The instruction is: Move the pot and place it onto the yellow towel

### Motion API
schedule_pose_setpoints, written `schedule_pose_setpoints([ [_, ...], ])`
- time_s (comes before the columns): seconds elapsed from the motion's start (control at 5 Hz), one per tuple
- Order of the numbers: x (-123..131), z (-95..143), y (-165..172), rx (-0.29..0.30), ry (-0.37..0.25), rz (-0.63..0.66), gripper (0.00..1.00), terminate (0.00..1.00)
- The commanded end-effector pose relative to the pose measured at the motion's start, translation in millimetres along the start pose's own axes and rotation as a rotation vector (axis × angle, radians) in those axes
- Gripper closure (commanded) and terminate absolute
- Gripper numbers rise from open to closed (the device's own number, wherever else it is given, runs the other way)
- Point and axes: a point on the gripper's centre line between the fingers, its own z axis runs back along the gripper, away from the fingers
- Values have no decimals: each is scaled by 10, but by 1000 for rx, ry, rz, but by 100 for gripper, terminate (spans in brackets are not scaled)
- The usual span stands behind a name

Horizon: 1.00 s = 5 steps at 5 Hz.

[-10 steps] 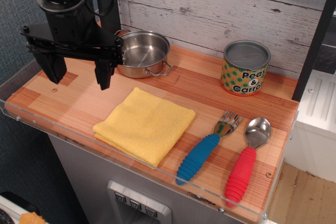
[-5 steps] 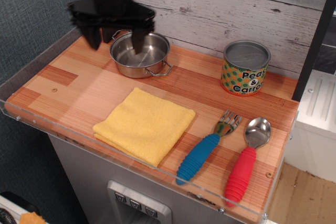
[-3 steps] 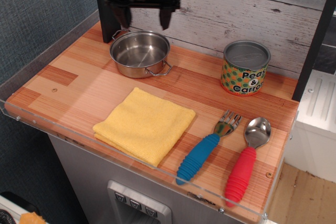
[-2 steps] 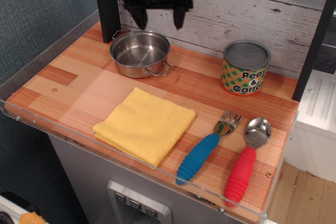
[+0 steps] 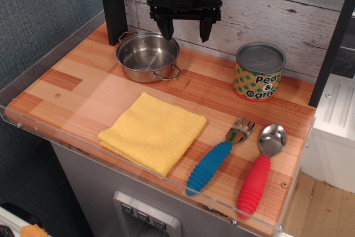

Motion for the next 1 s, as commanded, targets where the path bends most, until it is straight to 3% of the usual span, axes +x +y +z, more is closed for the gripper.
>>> schedule_pose_setpoints([
  [0.0,-8,-33,-26,18,-20,-22,0,0],
  [0.6,-120,-273,10,30,54,-25,0,0],
  [0.8,-126,-286,22,37,85,-61,100,0],
])
